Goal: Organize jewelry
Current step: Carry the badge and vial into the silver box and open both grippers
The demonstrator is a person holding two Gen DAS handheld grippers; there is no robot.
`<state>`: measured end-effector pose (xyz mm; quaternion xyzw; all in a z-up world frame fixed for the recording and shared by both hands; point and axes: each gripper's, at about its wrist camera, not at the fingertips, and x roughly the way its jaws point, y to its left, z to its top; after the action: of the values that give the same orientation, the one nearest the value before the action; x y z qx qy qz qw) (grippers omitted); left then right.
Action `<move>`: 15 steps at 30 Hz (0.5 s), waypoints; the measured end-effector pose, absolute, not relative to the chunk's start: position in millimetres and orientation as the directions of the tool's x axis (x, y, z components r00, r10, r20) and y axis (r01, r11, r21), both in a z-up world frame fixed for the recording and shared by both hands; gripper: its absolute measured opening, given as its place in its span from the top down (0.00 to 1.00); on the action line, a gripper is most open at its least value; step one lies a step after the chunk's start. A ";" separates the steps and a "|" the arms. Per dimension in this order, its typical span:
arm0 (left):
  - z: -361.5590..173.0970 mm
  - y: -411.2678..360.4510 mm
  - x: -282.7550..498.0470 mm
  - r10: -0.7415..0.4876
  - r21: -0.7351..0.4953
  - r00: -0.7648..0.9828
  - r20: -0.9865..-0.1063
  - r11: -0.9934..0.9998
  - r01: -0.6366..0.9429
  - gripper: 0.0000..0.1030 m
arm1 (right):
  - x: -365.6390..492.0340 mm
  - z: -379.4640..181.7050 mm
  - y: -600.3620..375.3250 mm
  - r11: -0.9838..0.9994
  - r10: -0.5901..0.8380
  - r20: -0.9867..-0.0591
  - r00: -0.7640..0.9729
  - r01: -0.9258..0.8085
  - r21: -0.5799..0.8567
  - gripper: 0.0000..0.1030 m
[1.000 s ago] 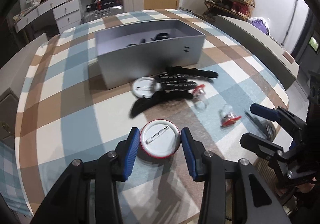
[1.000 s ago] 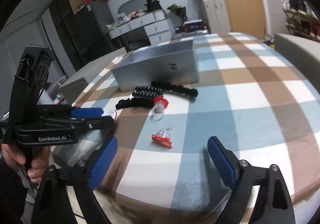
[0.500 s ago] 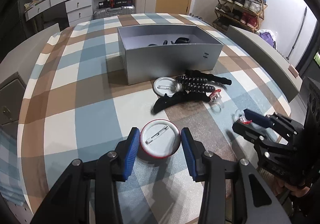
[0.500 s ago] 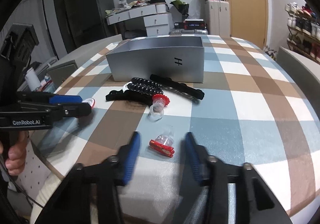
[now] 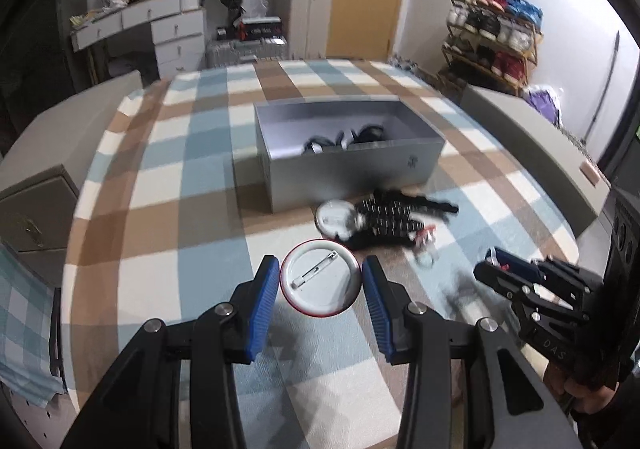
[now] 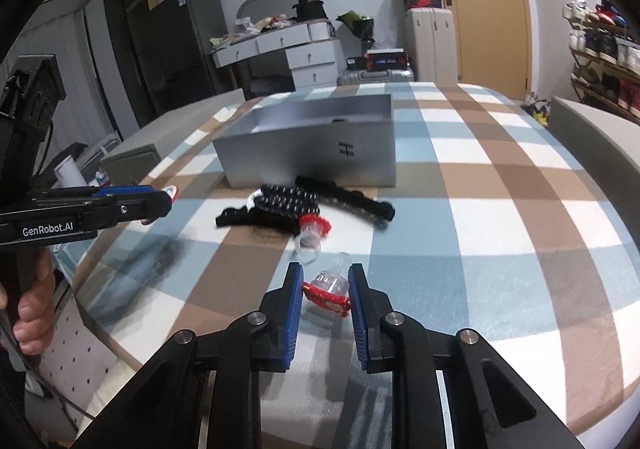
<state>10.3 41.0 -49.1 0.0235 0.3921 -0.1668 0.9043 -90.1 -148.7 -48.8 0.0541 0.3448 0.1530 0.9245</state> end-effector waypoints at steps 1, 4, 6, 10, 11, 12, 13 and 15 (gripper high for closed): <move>-47.0 41.3 10.6 -0.279 -0.087 0.647 -0.709 0.946 0.313 0.64 | -88.6 -47.7 -150.9 0.945 0.326 -0.620 0.714 -0.242 0.219 0.79; -39.5 42.0 13.2 -0.277 -0.089 0.672 -0.687 0.950 0.300 0.64 | -83.6 -40.6 -157.7 0.940 0.338 -0.606 0.720 -0.235 0.245 0.79; -33.8 42.1 17.6 -0.289 -0.102 0.676 -0.678 0.947 0.303 0.64 | -79.5 -33.0 -161.1 0.939 0.341 -0.592 0.730 -0.237 0.248 0.79; -26.5 40.4 25.3 -0.294 -0.099 0.681 -0.671 0.945 0.312 0.64 | -63.9 -19.4 -165.3 0.926 0.375 -0.582 0.722 -0.261 0.273 0.79; -24.3 40.1 29.2 -0.301 -0.103 0.679 -0.669 0.943 0.317 0.64 | -57.8 -14.1 -165.9 0.922 0.384 -0.578 0.720 -0.270 0.276 0.79; -22.7 40.0 31.2 -0.305 -0.107 0.680 -0.667 0.942 0.318 0.64 | -53.5 -10.3 -166.4 0.918 0.395 -0.574 0.718 -0.280 0.282 0.79; -19.9 40.5 35.8 -0.310 -0.115 0.681 -0.663 0.942 0.317 0.64 | -47.6 -5.0 -167.0 0.911 0.411 -0.564 0.716 -0.291 0.293 0.79; -14.8 40.6 43.6 -0.324 -0.129 0.684 -0.654 0.938 0.321 0.64 | -35.4 5.3 -166.8 0.894 0.444 -0.545 0.711 -0.316 0.316 0.79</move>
<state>43.6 40.6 -14.8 -0.0019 0.3568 -0.1756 0.9176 -35.4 -166.8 5.3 0.1004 0.3188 0.2068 0.9195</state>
